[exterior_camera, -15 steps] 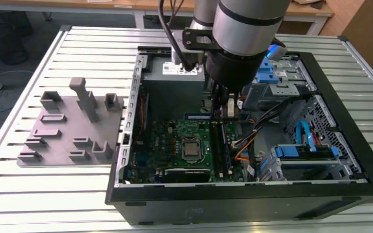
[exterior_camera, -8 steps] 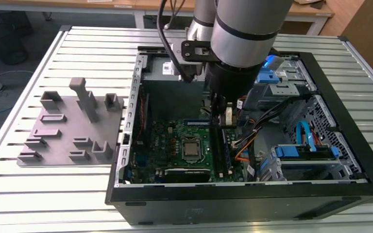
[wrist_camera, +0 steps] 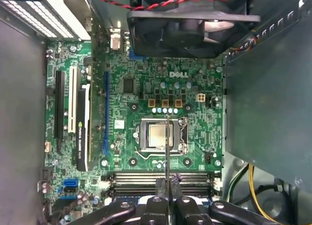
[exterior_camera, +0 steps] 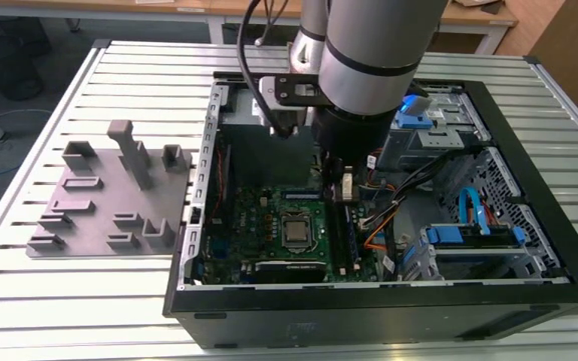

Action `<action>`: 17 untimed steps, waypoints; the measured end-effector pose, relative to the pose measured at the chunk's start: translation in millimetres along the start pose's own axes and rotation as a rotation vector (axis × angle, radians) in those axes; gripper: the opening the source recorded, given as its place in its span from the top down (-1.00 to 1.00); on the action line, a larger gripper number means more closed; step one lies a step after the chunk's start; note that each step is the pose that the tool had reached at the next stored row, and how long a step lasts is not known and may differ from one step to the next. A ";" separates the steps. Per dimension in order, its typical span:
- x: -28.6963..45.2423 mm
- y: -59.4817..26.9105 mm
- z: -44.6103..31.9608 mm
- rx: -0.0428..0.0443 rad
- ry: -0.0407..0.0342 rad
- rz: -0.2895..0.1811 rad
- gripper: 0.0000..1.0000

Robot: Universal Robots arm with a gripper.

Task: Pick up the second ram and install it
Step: 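Pick up the second ram and move it above second insertion slot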

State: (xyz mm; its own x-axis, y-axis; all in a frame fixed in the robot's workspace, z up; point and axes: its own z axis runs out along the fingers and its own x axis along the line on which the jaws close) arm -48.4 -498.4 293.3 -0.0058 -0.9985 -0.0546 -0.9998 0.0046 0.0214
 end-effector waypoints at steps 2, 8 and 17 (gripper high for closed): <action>0.2 0.0 3.2 0.0000 0.0000 0.000 0.73; 0.6 0.9 10.7 0.0000 0.0000 0.000 0.73; 1.4 7.9 23.7 -0.0001 0.0002 0.000 0.73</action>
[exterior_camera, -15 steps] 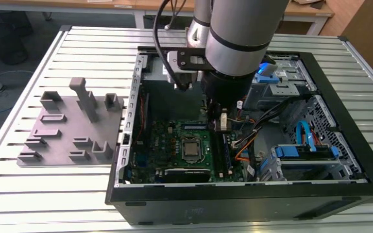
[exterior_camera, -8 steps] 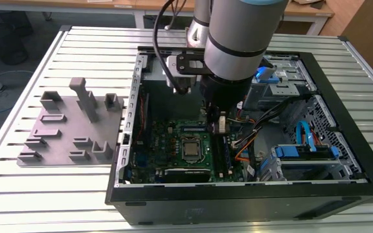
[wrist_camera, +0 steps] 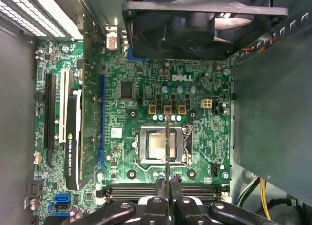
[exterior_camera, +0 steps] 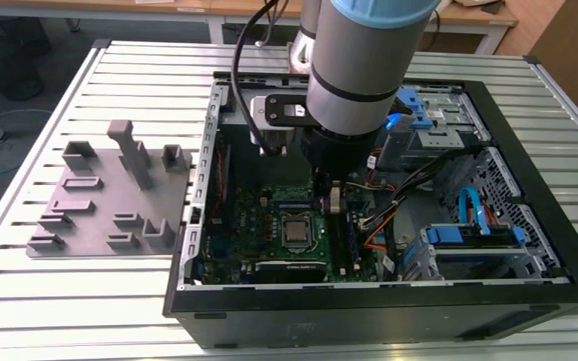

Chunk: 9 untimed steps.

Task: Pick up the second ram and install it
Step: 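Pick up the second ram and move it above second insertion slot, then insert the second ram into the second slot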

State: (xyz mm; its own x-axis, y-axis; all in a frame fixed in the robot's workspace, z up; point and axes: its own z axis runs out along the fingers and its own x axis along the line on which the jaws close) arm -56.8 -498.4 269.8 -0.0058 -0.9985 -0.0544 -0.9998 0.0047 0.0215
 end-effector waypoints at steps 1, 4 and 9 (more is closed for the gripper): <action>0.0 0.0 0.0 0.0000 0.0000 0.000 0.73; 0.0 0.0 0.2 0.0000 -0.0002 0.000 0.73; 0.0 0.0 0.4 0.0001 -0.0002 0.000 0.73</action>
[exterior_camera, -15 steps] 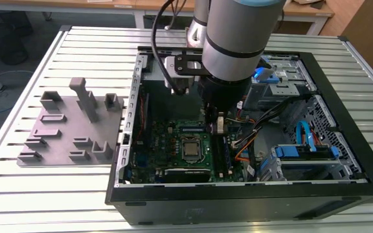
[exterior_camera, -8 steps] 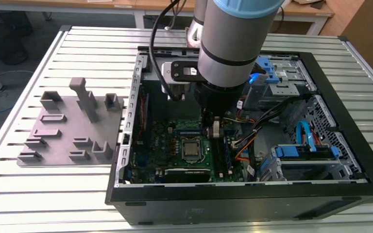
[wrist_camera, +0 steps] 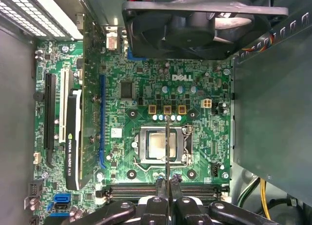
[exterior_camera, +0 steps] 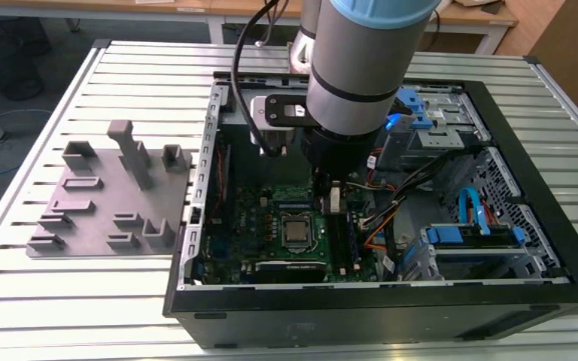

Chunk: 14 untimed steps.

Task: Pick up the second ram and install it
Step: 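Insert the second ram into the second slot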

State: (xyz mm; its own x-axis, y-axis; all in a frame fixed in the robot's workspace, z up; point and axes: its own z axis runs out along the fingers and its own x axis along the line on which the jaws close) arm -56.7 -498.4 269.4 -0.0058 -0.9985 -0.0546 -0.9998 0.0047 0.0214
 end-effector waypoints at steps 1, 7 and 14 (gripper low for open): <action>0.0 0.0 0.0 0.0000 0.0000 0.000 0.73; 0.0 0.0 0.1 0.0004 -0.0002 0.008 0.73; 0.0 0.0 0.3 0.0068 -0.0026 0.124 0.73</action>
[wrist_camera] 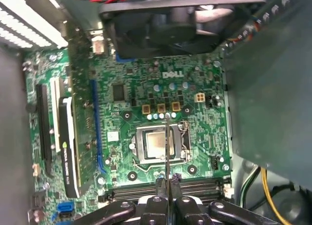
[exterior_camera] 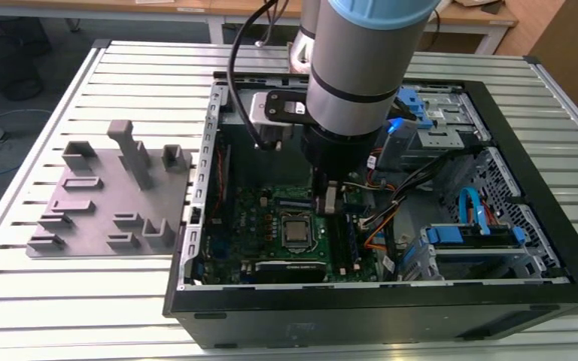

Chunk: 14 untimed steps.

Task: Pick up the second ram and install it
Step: 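Insert the second ram into the second slot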

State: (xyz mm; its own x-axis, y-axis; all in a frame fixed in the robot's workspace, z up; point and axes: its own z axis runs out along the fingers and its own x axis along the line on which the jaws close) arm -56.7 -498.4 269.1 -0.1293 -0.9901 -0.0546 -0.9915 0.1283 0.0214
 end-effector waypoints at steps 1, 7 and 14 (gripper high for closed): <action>0.0 0.0 0.1 0.0010 -0.0004 0.018 0.73; 0.0 0.0 0.3 0.0060 -0.0022 0.110 0.73; 0.0 0.0 0.3 0.0102 -0.0030 0.184 0.73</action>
State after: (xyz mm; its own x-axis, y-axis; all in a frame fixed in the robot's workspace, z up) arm -56.7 -498.4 268.8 -0.3086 -0.9497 -0.0537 -0.9512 0.3078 0.0212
